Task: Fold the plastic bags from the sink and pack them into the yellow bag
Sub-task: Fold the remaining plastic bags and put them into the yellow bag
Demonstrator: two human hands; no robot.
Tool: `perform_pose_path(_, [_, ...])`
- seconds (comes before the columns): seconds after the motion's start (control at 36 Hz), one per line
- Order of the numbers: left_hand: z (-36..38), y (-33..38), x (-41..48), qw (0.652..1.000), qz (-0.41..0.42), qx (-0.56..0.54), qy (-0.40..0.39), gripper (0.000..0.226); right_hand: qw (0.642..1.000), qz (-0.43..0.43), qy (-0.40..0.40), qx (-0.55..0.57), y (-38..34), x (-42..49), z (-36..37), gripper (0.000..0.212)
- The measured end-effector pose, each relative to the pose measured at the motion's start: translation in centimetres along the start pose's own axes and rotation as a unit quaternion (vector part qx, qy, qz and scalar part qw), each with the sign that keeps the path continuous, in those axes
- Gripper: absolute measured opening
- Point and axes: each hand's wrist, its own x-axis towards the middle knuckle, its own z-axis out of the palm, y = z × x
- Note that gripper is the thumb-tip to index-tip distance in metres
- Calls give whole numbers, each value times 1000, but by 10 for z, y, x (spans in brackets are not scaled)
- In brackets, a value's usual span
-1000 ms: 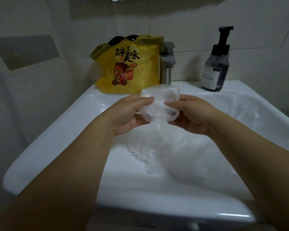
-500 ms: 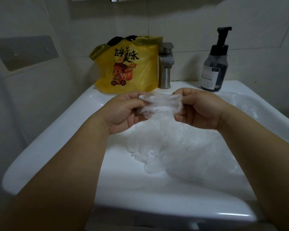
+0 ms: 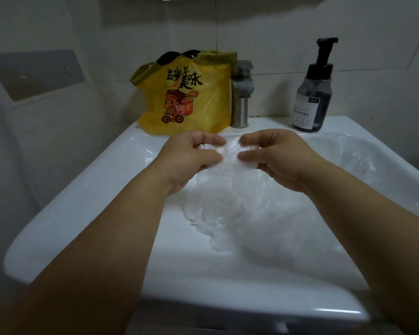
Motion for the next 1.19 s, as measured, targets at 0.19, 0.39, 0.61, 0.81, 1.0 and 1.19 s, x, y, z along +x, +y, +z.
perform_pose_path(0.19, [-2, 5, -2, 998, 17, -62, -13, 39, 992, 101, -60, 35, -7, -2, -8, 33])
perform_pose_path(0.39, [-2, 4, 8, 962, 26, -268, 39, 82, 992, 49, -31, 110, -5, -2, 1, 15])
perform_pose_path(0.61, [40, -1, -2, 981, -68, -176, -50, 34, 993, 8, -53, 104, 8, -6, 21, 12])
perform_pose_path(0.81, [26, 4, 6, 966, -38, -254, 28, 31, 997, 29, -40, 59, 7, -2, 21, 9])
perform_pose_path(1.0, [17, 6, 8, 954, -6, -299, 30, 34, 997, 45, -60, 33, 7, -3, 22, 10])
perform_pose_path(1.19, [12, 8, 9, 936, -24, -350, 31, 29, 990, 51, -57, 120, 5, -3, 20, 10])
